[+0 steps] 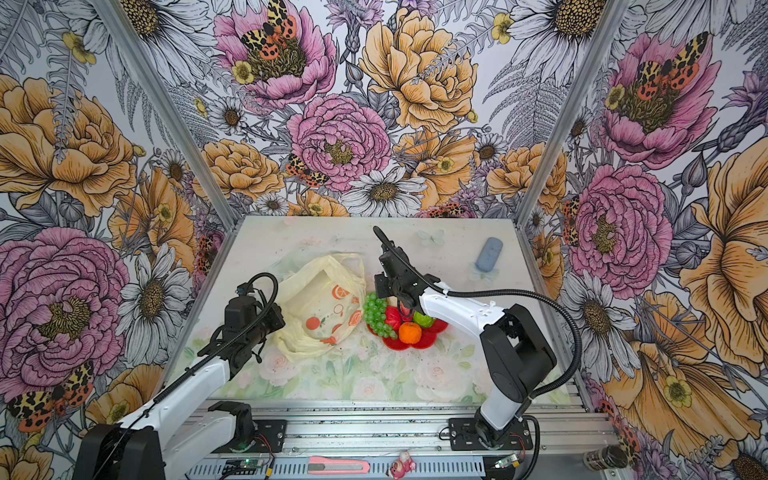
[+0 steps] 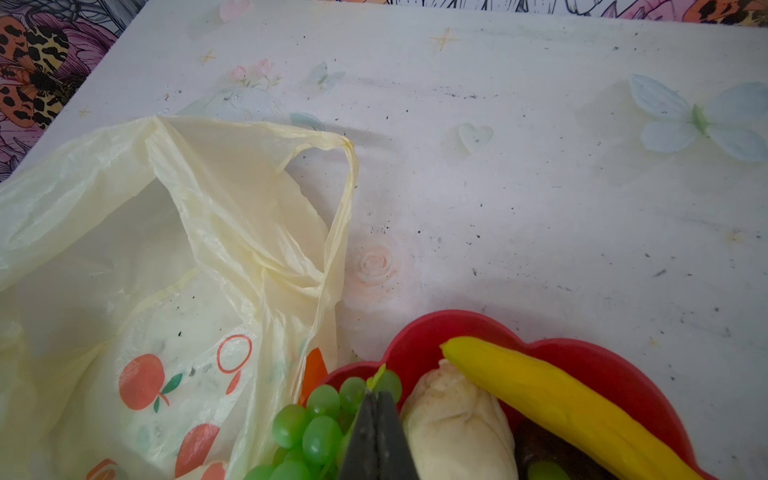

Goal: Take the fake fruits out of the plastic bag
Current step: 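Open the right gripper to release the grapes into the red bowl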

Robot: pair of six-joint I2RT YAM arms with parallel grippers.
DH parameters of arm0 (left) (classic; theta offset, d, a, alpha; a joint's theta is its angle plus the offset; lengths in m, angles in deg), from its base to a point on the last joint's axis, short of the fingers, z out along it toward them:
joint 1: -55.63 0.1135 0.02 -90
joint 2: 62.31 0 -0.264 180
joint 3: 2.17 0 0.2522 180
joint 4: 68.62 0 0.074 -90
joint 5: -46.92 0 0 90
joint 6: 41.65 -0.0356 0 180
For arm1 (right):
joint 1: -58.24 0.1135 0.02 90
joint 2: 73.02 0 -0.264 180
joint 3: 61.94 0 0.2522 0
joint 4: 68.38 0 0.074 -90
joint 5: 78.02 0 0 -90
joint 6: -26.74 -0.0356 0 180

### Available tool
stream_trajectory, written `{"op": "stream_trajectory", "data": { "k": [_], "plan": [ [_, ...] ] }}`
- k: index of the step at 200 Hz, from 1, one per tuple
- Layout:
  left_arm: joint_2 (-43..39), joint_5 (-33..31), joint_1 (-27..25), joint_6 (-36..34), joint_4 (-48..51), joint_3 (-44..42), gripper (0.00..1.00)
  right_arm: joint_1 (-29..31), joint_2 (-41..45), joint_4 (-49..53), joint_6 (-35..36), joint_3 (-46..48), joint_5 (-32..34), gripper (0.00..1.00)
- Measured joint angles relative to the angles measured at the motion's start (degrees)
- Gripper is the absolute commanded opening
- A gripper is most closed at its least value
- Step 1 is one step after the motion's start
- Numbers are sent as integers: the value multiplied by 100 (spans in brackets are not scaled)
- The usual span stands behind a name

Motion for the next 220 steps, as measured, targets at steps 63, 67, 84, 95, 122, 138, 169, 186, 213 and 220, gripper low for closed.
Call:
{"op": "stream_trajectory", "data": {
  "k": [63,67,84,95,122,138,169,186,213,220],
  "plan": [
    [-2,0,0,0,0,0,0,0,-149,-33,2,68,210,0],
    [-2,0,0,0,0,0,0,0,-149,-33,2,68,208,0],
    [-2,0,0,0,0,0,0,0,-149,-35,0,68,203,5],
    [-2,0,0,0,0,0,0,0,-146,-35,4,70,179,13],
    [-2,0,0,0,0,0,0,0,-26,-33,26,92,72,36],
    [-2,0,0,0,0,0,0,0,140,-31,37,111,4,43],
    [-2,0,0,0,0,0,0,-46,568,-33,7,181,-105,52],
    [-2,-2,0,2,2,0,0,-76,846,-31,-2,275,-168,57],
    [46,-28,0,2,33,17,0,-162,1541,-28,22,597,-205,64],
    [94,-55,0,4,85,48,0,-195,1799,-26,42,710,-192,66]
  ]
}}
